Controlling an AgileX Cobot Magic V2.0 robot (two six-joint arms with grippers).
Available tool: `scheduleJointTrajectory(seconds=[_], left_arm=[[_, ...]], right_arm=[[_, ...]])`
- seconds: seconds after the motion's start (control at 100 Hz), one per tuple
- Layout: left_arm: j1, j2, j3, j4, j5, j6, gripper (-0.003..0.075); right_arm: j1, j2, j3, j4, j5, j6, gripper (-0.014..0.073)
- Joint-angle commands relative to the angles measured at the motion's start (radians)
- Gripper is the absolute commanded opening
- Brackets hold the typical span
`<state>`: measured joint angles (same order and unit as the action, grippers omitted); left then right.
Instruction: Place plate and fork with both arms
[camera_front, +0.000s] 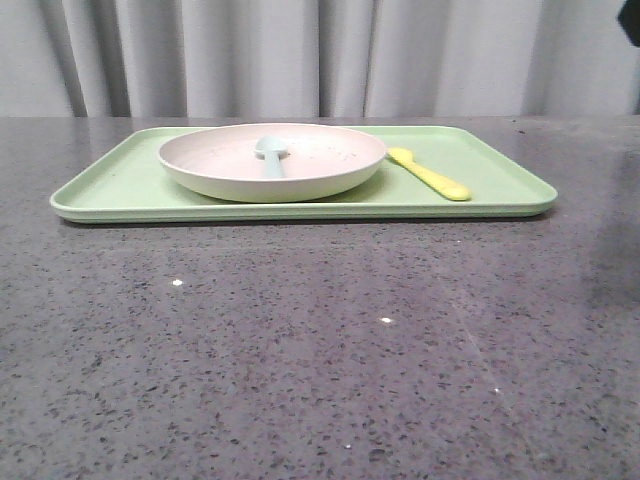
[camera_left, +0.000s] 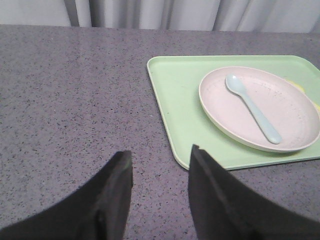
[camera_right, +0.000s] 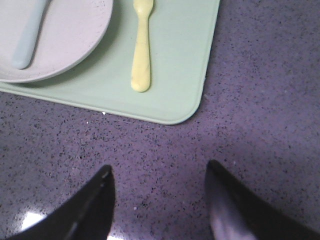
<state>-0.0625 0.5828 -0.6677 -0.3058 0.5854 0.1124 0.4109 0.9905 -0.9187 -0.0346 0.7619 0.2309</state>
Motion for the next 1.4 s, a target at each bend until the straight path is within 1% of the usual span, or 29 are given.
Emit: scheduleJointTrajectory(seconds=[0.0, 0.05, 0.13, 0.14, 0.16, 0.2, 0.61, 0.8, 0.98, 1.39], left_arm=[[0.004, -0.011, -0.014, -0.009, -0.079, -0.007, 0.0176], [0.004, -0.017, -0.005, -0.009, -0.079, -0.007, 0.0118], [0.004, -0.028, 0.009, -0.009, -0.079, -0.007, 0.0032], [0.004, -0.028, 0.011, -0.009, -0.079, -0.007, 0.0032], [0.004, -0.033, 0.015, -0.009, -0.079, -0.007, 0.0005], [0.004, -0.041, 0.023, -0.009, -0.079, -0.007, -0.0022], [0.004, -0.183, 0.120, -0.009, -0.096, -0.005, -0.0020], [0.004, -0.270, 0.153, -0.009, -0.094, -0.005, -0.0020], [0.004, -0.308, 0.177, -0.009, -0.094, -0.005, -0.0020], [0.004, -0.308, 0.177, -0.036, -0.092, -0.005, -0.0020]], right_arm=[[-0.006, -0.075, 0.020, -0.021, -0.073, -0.001, 0.0204], [-0.006, -0.115, 0.043, -0.021, -0.074, -0.001, 0.0088], [-0.006, -0.172, 0.080, -0.021, -0.087, -0.001, -0.0052], [-0.006, -0.178, 0.087, -0.021, -0.089, -0.001, -0.0074], [-0.006, -0.196, 0.093, -0.021, -0.093, -0.001, -0.0071], [-0.006, -0.232, 0.113, -0.022, -0.100, -0.001, -0.0064], [-0.006, -0.574, 0.317, -0.056, -0.205, -0.001, -0.0067], [-0.006, -0.686, 0.369, -0.056, -0.210, -0.001, -0.0067], [-0.006, -0.733, 0.377, -0.058, -0.210, -0.001, -0.0067], [-0.006, -0.734, 0.377, -0.058, -0.208, -0.001, -0.0067]])
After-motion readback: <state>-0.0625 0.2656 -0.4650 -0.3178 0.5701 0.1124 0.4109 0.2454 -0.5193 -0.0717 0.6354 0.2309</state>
